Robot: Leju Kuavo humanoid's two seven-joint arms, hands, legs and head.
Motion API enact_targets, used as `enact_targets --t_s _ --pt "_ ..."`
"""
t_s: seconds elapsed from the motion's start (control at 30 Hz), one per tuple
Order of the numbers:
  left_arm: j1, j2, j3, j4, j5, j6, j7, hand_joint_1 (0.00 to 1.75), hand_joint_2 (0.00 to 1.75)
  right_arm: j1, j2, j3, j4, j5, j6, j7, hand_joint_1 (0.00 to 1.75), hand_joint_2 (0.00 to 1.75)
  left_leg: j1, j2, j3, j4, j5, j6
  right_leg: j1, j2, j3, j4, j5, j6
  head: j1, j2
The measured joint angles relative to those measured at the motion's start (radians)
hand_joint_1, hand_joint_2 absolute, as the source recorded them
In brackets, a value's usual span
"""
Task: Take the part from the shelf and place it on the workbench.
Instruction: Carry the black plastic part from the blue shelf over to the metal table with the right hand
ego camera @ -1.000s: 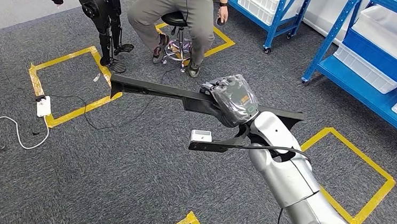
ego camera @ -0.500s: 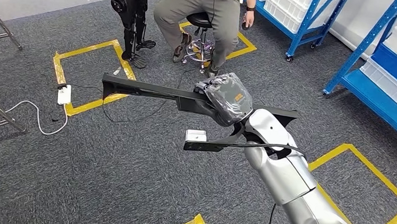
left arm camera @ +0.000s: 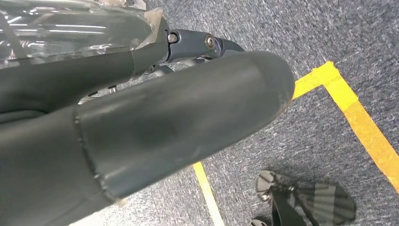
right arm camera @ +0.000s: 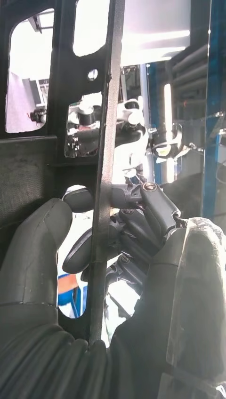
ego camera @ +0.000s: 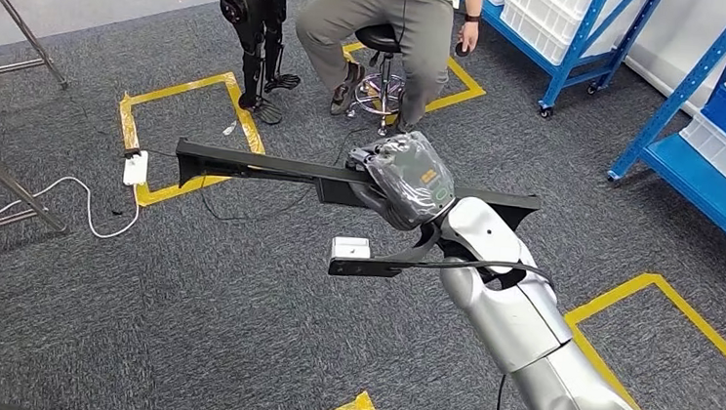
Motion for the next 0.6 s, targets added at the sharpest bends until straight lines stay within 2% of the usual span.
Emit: enact_targets --t_s 0.03,0.07,0.13,0.2,0.27,0.33,0.37,0.4,0.43,0.5,0.53,0.57,0.6 --pt "-0.002 0.000 -0.001 0.000 -0.001 -0.002 0.001 0.00 0.00 -0.002 0.001 0.000 0.000 0.000 0.000 0.000 1.71 1.75 -0.004 0.012 0.028 -0.052 0.016 0.006 0.004 -0.006 0.000 0.000 -0.002 0.001 0.001 0.000" --pt "-0.003 0.001 -0.003 0.000 -0.003 -0.004 0.002 0.00 0.00 -0.003 0.001 0.001 0.000 0.001 -0.001 0.000 1.71 1.75 -0.009 0.019 0.041 -0.080 0.021 0.010 0.008 -0.012 0.000 0.000 -0.003 0.003 0.001 0.000" --pt "-0.004 0.001 -0.005 0.000 -0.004 -0.006 0.002 0.00 0.00 -0.005 0.000 0.002 0.000 0.001 -0.001 -0.001 1.71 1.75 -0.012 0.007 0.041 -0.090 0.023 0.017 0.011 -0.027 0.002 -0.003 -0.005 0.009 0.002 0.000" --pt "-0.002 0.001 -0.007 0.000 -0.005 -0.006 0.002 0.00 0.00 -0.006 0.000 0.002 0.000 0.002 -0.002 -0.001 1.71 1.75 -0.008 -0.010 0.046 -0.101 0.031 0.028 0.012 -0.024 -0.005 0.014 -0.020 0.015 0.003 0.000" --pt "-0.002 0.000 -0.008 0.000 -0.007 -0.006 0.002 0.00 0.00 -0.006 -0.002 0.002 -0.001 0.002 -0.003 -0.002 1.71 1.75 -0.002 -0.027 0.051 -0.111 0.039 0.038 0.008 0.004 -0.044 0.100 -0.063 0.014 0.006 0.000" --pt "-0.002 -0.001 -0.008 0.000 -0.009 -0.007 0.002 0.00 0.00 -0.003 -0.007 0.002 0.000 0.002 -0.003 -0.002 1.71 1.75 -0.002 -0.048 0.050 -0.111 0.041 0.041 0.002 0.025 -0.105 0.231 -0.113 0.014 0.008 0.000" --pt "-0.001 -0.001 -0.008 0.000 -0.009 -0.007 0.002 0.00 0.00 0.000 -0.010 0.003 0.000 0.002 -0.003 -0.002 1.71 1.75 -0.001 -0.060 0.049 -0.111 0.041 0.041 -0.001 0.028 -0.126 0.272 -0.124 0.018 0.008 0.000" --pt "0.000 -0.002 -0.008 0.000 -0.010 -0.008 0.002 0.00 0.00 0.002 -0.012 0.003 0.000 0.003 -0.003 -0.002 1.71 1.75 -0.001 -0.072 0.049 -0.110 0.041 0.040 -0.003 0.030 -0.129 0.277 -0.119 0.026 0.008 0.000" --pt "0.001 -0.002 -0.008 0.000 -0.010 -0.008 0.002 0.00 0.00 0.003 -0.014 0.003 0.000 0.003 -0.003 -0.002 1.71 1.75 0.000 -0.083 0.049 -0.109 0.042 0.039 -0.007 0.032 -0.112 0.239 -0.099 0.035 0.008 0.000" --pt "0.001 -0.003 -0.008 0.000 -0.010 -0.010 0.002 0.00 0.00 0.003 -0.016 0.003 0.000 0.003 -0.003 -0.002 1.71 1.75 0.001 -0.107 0.047 -0.103 0.041 0.032 -0.017 0.058 -0.043 0.098 -0.042 0.053 0.008 0.000" --pt "0.001 -0.003 -0.008 0.000 -0.010 -0.010 0.002 0.00 0.00 0.003 -0.016 0.003 0.000 0.003 -0.003 -0.002 1.71 1.75 0.001 -0.116 0.044 -0.099 0.040 0.026 -0.021 0.070 -0.018 0.044 -0.022 0.054 0.009 0.000" --pt "0.001 -0.002 -0.008 0.000 -0.010 -0.011 0.002 0.00 0.00 0.003 -0.016 0.004 0.000 0.003 -0.003 -0.003 1.71 1.75 0.000 -0.124 0.040 -0.097 0.041 0.020 -0.022 0.079 -0.003 0.014 -0.012 0.052 0.008 0.000" --pt "0.003 -0.002 -0.008 0.000 -0.010 -0.011 0.002 0.00 0.00 0.003 -0.016 0.004 0.000 0.003 -0.003 -0.003 1.71 1.75 0.000 -0.131 0.036 -0.097 0.043 0.013 -0.019 0.079 -0.002 0.011 -0.011 0.046 0.009 0.000"
